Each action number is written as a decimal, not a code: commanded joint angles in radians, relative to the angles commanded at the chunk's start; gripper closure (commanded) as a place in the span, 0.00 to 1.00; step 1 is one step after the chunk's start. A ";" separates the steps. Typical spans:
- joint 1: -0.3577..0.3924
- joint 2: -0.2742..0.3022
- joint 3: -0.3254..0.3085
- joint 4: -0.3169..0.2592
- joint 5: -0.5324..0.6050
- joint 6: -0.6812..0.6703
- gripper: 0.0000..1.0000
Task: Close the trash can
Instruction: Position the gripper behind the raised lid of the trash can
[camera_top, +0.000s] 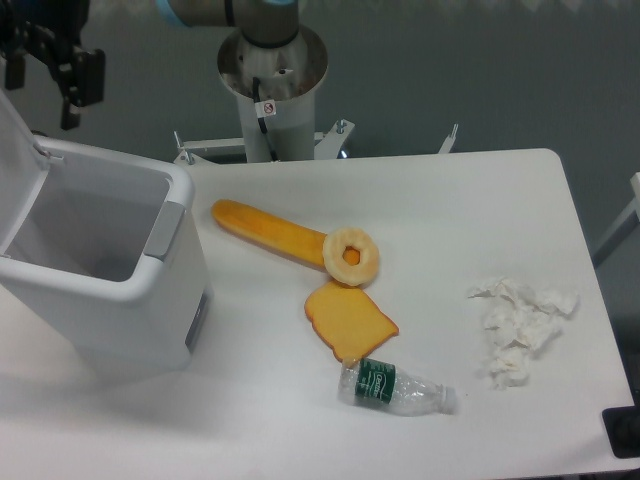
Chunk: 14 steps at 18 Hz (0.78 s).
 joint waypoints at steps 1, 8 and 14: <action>-0.003 -0.015 0.011 0.000 0.000 -0.018 0.00; -0.017 -0.058 0.063 0.028 0.000 -0.078 0.00; -0.009 -0.049 0.074 0.028 0.031 -0.082 0.00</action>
